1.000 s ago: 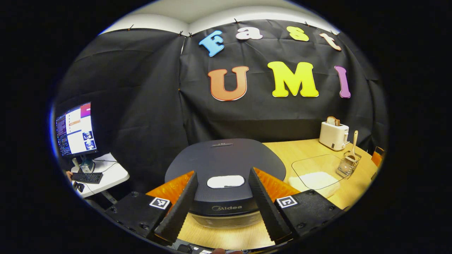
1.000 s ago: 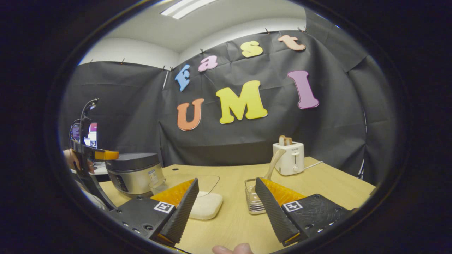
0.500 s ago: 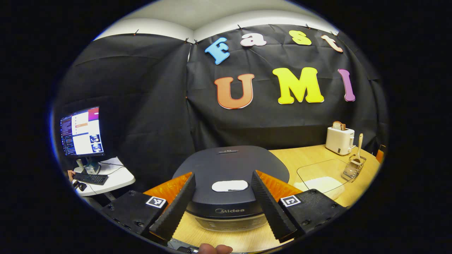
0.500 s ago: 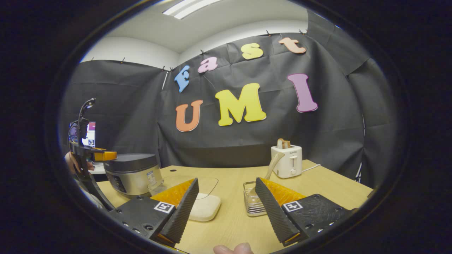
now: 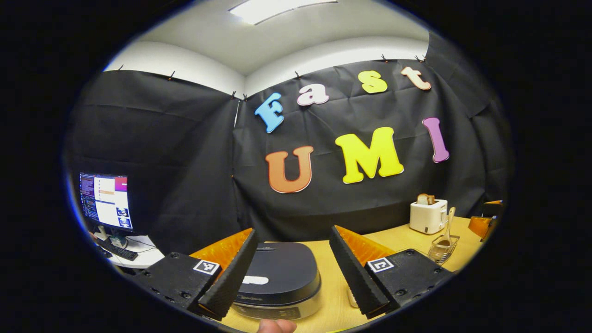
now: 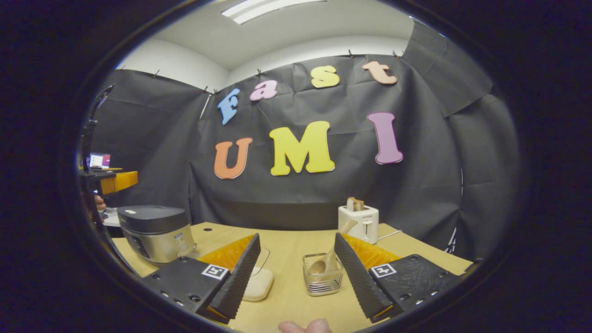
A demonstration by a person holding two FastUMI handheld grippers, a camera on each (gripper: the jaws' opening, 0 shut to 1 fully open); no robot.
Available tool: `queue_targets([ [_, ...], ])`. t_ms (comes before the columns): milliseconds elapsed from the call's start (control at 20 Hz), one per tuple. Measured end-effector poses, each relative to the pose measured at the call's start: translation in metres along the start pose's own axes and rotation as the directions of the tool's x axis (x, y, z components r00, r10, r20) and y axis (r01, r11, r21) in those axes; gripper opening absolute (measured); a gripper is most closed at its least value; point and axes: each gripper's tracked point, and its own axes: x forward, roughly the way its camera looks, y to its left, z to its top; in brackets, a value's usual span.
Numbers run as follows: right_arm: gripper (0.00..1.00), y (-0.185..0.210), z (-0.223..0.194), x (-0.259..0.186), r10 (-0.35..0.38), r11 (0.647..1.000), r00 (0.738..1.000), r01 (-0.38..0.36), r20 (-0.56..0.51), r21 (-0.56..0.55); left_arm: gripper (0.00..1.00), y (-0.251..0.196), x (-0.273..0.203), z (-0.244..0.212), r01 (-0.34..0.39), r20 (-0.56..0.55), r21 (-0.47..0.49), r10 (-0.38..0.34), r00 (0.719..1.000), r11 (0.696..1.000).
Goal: Close the left gripper, press the button to open the rice cooker; take a wooden spoon from the chopstick holder with the right hand, scoop a spoonful of rice and pour it into the rice cooker, then put the wooden spoon back into the chopstick holder.
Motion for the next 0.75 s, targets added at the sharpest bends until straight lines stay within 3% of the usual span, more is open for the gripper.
queue_targets([
  [50, 0.95, 0.000, 0.008, -0.001, -0.006, 1.000, 1.000, 0.006, 0.014, 0.005, 0.95, -0.012, -0.002, 0.001, 0.014, 0.008, -0.010, -0.014, 1.000, 1.000],
  [150, 0.91, 0.003, 0.020, -0.001, -0.020, 1.000, 0.999, 0.019, 0.039, 0.022, 1.00, -0.034, -0.007, 0.001, 0.043, 0.023, -0.044, -0.042, 0.999, 0.998],
  [350, 0.95, 0.011, 0.028, -0.007, -0.041, 0.999, 0.997, 0.040, 0.062, 0.011, 1.00, -0.069, -0.018, -0.016, 0.110, 0.006, -0.070, -0.110, 0.994, 0.992],
  [400, 0.91, 0.014, 0.028, -0.008, -0.042, 0.999, 0.997, 0.042, 0.059, 0.000, 1.00, -0.072, -0.019, -0.020, 0.116, -0.006, -0.066, -0.117, 0.993, 0.991],
  [500, 0.95, 0.021, 0.032, -0.011, -0.045, 0.999, 0.997, 0.047, 0.064, -0.019, 1.00, -0.076, -0.019, -0.025, 0.131, -0.018, -0.047, -0.132, 0.991, 0.990],
  [750, 0.95, 0.045, 0.043, -0.019, -0.043, 0.999, 0.993, 0.044, 0.106, -0.011, 0.99, -0.073, -0.023, -0.017, 0.148, -0.004, -0.065, -0.149, 0.989, 0.987],
])
